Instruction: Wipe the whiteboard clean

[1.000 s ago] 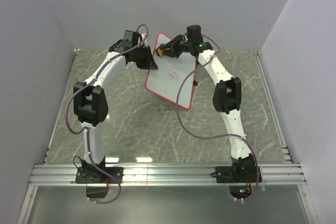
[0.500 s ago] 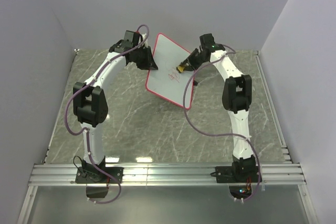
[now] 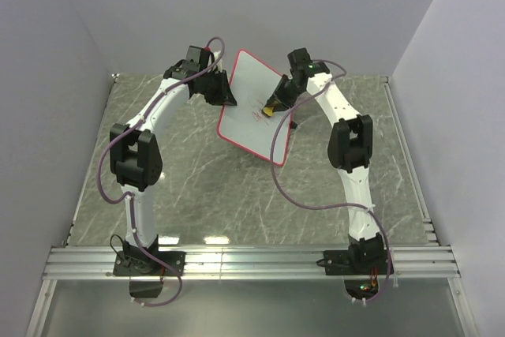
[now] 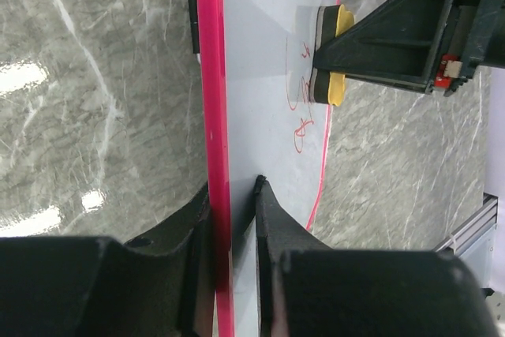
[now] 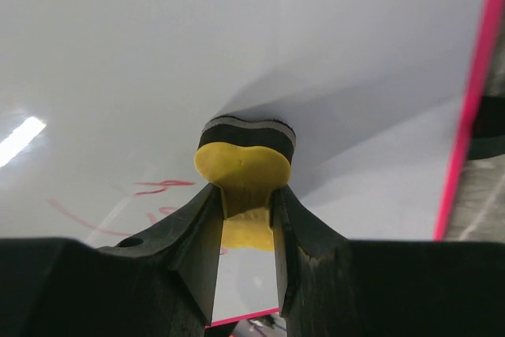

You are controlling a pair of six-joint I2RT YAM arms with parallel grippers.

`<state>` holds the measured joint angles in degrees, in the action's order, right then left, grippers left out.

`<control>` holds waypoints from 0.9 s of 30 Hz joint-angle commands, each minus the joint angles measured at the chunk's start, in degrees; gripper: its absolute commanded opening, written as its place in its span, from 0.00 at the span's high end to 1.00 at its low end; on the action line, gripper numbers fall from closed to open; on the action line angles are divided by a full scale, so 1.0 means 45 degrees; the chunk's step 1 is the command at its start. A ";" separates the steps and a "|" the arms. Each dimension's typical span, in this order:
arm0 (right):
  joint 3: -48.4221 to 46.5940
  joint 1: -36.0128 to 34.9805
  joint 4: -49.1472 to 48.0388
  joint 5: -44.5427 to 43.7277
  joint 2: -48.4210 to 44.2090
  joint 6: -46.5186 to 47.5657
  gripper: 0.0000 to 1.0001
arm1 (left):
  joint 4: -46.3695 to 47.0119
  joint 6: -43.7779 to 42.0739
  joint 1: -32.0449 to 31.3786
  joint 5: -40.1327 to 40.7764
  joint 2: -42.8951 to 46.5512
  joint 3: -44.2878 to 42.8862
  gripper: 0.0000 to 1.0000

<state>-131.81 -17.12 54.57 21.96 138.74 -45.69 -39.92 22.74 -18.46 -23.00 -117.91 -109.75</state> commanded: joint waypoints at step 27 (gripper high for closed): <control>-0.1882 -0.1683 -0.2854 0.0474 0.1787 -0.2739 1.00 | -0.1910 -0.1753 -0.1738 0.0542 -0.0849 0.0699 1.00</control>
<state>-143.20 -22.00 38.04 27.07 142.69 -60.62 -40.16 22.57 -19.03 -20.80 -118.02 -109.73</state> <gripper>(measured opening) 0.350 0.247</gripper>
